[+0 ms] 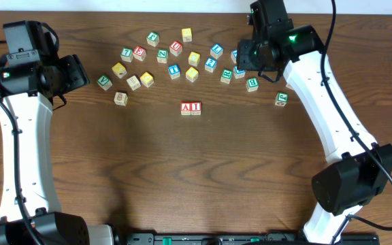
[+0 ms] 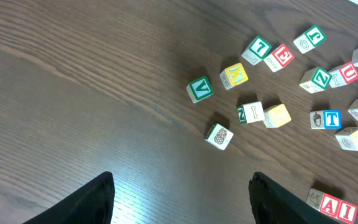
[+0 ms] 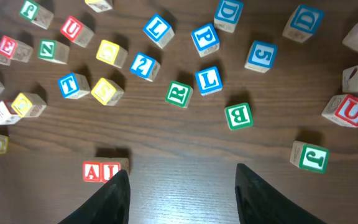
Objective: Spell out AI2
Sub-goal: 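Raise the right gripper and move it over the blue '2' block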
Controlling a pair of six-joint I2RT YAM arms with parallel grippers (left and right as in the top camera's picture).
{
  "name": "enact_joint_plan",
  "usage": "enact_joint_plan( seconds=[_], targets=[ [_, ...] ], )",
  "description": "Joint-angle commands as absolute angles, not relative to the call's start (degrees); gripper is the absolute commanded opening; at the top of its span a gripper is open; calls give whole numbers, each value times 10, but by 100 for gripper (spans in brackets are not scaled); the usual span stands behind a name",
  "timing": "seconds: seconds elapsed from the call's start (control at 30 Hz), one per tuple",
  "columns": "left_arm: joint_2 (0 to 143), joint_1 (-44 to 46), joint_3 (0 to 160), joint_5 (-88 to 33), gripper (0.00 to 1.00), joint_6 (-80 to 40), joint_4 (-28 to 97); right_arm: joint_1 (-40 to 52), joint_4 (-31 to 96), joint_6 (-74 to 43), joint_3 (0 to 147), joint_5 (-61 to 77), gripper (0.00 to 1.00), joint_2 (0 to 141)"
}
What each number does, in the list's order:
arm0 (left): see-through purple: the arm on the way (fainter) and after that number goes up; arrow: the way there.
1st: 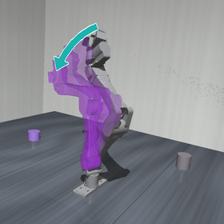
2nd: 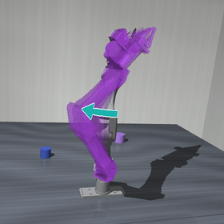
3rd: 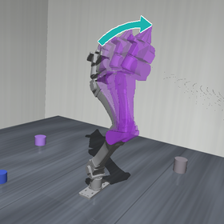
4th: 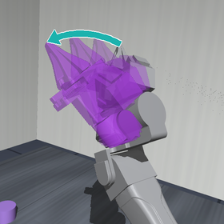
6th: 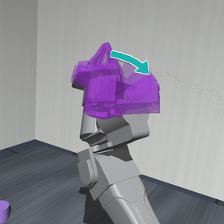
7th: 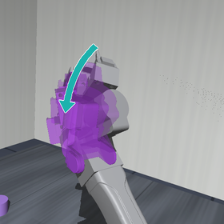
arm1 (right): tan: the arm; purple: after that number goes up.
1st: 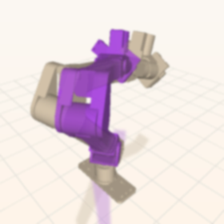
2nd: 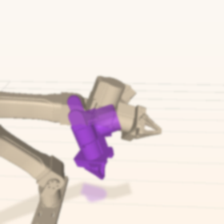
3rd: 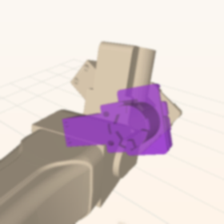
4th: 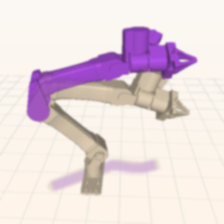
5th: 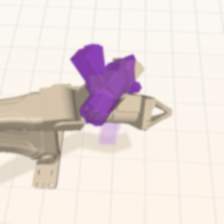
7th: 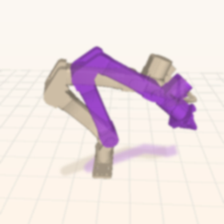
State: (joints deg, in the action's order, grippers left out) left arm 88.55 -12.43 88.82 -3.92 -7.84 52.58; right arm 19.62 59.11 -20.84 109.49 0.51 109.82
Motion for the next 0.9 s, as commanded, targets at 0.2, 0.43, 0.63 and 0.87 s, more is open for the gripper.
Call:
enact_joint_plan(
  seconds=[0.2,0.43,0.63,0.87],
  targets=[
    [887,-124,893,-34,68,-76,524,198,576,-211,1193,8,51,1133],
    [887,-124,893,-34,69,-76,524,216,571,-220,1288,15,52,1253],
    [888,-124,893,-34,68,-76,524,230,529,-276,1292,4,52,1316],
    [888,-124,893,-34,68,-76,524,237,486,-319,1292,3,60,1367]
  ],
)
